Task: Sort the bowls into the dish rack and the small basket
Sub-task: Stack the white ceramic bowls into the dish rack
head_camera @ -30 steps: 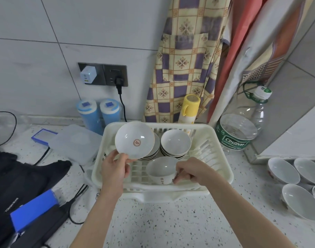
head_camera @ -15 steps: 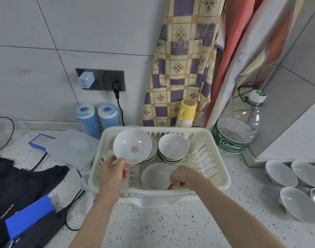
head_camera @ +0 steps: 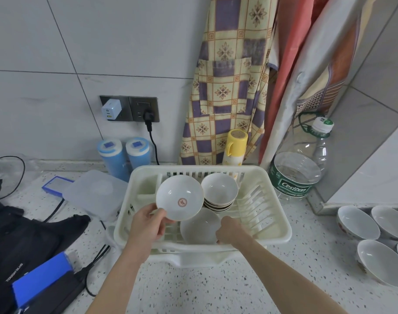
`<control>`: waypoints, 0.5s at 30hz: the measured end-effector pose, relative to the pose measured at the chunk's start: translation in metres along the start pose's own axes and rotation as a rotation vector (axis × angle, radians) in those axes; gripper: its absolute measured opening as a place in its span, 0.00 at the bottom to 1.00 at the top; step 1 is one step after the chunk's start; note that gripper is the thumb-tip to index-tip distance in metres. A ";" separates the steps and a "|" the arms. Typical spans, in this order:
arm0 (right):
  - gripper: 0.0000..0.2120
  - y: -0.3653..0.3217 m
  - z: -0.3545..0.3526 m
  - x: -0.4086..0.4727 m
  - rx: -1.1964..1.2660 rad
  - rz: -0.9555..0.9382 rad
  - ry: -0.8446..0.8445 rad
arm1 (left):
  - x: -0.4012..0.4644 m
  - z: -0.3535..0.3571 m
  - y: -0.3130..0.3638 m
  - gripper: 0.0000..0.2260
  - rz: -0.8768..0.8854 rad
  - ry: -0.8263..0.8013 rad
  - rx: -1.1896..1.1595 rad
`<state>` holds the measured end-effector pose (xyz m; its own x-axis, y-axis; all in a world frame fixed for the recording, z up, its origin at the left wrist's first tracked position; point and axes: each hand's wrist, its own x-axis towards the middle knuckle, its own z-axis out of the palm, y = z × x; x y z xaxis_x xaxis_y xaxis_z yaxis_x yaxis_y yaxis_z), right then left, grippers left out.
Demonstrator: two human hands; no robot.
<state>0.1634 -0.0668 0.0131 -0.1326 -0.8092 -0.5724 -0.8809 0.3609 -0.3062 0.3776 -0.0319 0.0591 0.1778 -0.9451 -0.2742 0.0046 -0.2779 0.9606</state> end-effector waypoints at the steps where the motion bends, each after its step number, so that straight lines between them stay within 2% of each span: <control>1: 0.03 0.001 -0.001 -0.002 0.005 -0.005 0.018 | 0.000 0.000 0.001 0.10 -0.009 -0.007 0.007; 2: 0.01 0.002 -0.002 -0.005 0.016 -0.013 0.043 | -0.001 0.000 0.001 0.10 -0.017 -0.017 0.015; 5: 0.07 0.006 -0.005 -0.016 0.108 -0.036 0.237 | -0.002 -0.001 0.002 0.08 -0.020 -0.049 0.046; 9: 0.14 0.010 -0.009 -0.035 0.555 -0.212 0.459 | -0.002 -0.002 -0.002 0.07 0.003 -0.082 0.100; 10: 0.14 0.012 -0.013 -0.041 0.650 -0.238 0.450 | -0.002 -0.002 -0.002 0.07 -0.002 -0.087 0.116; 12: 0.13 0.016 -0.020 -0.048 0.783 -0.294 0.314 | 0.000 -0.001 -0.002 0.07 -0.018 -0.105 0.156; 15: 0.12 0.017 -0.023 -0.054 0.769 -0.412 0.122 | 0.003 0.003 -0.001 0.07 -0.071 -0.169 0.218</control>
<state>0.1453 -0.0275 0.0568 0.0417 -0.9719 -0.2315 -0.3255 0.2059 -0.9229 0.3751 -0.0351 0.0573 0.0180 -0.9322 -0.3615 -0.2042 -0.3574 0.9114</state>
